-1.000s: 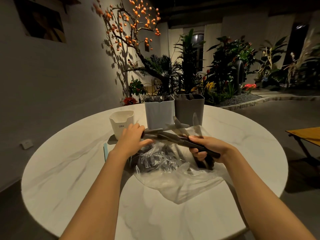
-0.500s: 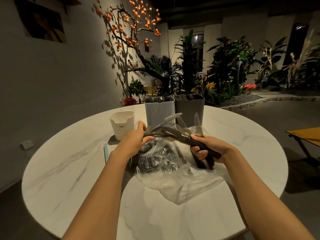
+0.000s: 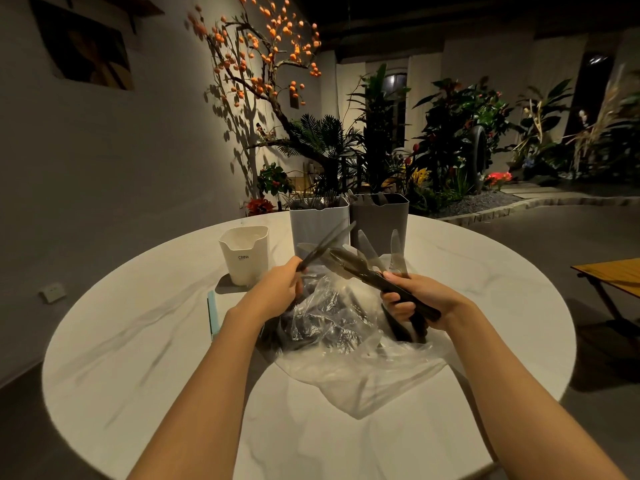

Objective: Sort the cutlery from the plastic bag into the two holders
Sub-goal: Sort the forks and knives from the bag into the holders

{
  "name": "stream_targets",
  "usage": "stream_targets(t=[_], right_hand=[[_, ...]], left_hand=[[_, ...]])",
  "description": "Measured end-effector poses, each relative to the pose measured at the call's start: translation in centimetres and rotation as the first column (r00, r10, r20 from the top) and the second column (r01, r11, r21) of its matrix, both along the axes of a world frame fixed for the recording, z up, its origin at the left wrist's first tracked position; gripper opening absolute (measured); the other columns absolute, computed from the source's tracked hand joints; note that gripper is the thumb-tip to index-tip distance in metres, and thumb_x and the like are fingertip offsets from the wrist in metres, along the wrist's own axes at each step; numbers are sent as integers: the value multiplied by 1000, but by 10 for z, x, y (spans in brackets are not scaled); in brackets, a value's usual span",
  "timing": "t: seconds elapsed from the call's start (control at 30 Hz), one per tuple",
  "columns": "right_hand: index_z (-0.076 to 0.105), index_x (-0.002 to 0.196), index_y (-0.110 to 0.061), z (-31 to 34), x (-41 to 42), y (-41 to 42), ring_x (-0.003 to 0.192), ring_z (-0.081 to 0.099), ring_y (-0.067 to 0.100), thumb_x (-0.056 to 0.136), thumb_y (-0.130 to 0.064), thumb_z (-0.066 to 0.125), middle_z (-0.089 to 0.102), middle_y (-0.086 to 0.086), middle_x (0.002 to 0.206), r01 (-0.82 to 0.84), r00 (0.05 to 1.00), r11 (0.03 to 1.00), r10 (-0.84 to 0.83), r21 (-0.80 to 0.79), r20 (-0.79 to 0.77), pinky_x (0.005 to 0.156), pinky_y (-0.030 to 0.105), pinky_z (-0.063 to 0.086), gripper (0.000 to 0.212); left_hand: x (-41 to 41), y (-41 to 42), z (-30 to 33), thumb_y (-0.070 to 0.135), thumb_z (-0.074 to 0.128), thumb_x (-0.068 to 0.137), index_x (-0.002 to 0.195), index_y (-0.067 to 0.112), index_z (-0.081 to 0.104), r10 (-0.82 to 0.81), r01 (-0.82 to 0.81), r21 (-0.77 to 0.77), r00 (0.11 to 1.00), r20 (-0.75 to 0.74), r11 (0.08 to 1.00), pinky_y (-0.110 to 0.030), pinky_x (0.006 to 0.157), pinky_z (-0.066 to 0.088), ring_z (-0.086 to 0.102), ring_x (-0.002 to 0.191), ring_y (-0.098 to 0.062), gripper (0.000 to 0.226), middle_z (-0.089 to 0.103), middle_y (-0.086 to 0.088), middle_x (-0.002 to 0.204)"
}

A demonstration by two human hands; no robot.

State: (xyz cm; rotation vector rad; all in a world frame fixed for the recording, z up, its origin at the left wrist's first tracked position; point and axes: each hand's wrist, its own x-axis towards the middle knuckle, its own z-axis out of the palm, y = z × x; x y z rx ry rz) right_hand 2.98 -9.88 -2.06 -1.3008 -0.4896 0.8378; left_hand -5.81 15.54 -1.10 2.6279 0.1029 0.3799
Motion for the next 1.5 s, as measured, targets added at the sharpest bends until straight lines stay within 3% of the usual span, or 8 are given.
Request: stream_targets(t=[0.2,0.33,0.5,0.7,0.9,1.03,1.17,1.5], right_hand=[[44,117,-11,0,-1,6,40,36,7,104,-27,34,43,3,62,13,999,992,-6,127,-54,39,15,35,23],[40,127,-10,-2,-3,14,41,35,7,104,-26,35,43,4,63,36,999,987,-30,159,-40,40,15,35,28],[39,133,-8,-3,0,14,40,35,7,103,-29,37,42,1,63,78,996,970,-67,231,-53,39,17,33,37],[42,132,-4,1,-5,22,39,31,6,103,-31,36,39,-1,60,120,993,953,-117,278,-29,40,17,26,40],[45,92,-7,3,-14,27,38,30,8,104,-34,30,38,0,56,127,991,968,-132,216,10,41,18,26,34],[43,85,-9,4,-20,34,41,30,9,105,-33,30,38,0,57,133,980,978,-154,164,124,42,18,27,34],[52,100,-6,1,-25,41,46,37,10,104,-34,37,45,1,61,137,954,984,-162,112,253,44,16,33,32],[49,114,-2,3,-25,35,47,44,13,102,-29,40,56,8,74,145,942,981,-178,132,283,43,17,38,31]], left_hand=[[11,-31,0,19,34,103,102,13,43,53,-38,-414,998,25,910,-29,56,34,40,63,-13,11,45,-1,78],[11,-52,5,20,29,106,96,11,39,66,29,-799,994,85,601,-16,36,23,29,40,-4,16,37,1,61],[7,-54,6,27,23,106,79,15,35,34,104,-867,990,138,487,-18,36,24,29,37,-8,32,33,1,53],[6,-71,13,13,27,106,102,8,45,-6,216,-883,972,236,417,-16,39,32,39,43,-8,19,44,-3,65],[17,-90,11,5,29,100,79,12,38,92,220,-975,970,223,38,-20,37,24,26,37,-7,24,33,0,56],[21,-95,3,36,58,94,101,11,45,82,155,-970,982,172,188,-19,39,27,27,41,-6,29,30,3,57],[19,-98,1,27,73,84,82,11,60,106,137,-911,976,192,389,-19,44,35,40,45,-7,21,45,6,53],[16,-92,4,21,54,98,68,5,51,157,118,-987,979,134,105,-17,37,31,33,34,-6,34,38,2,43]])
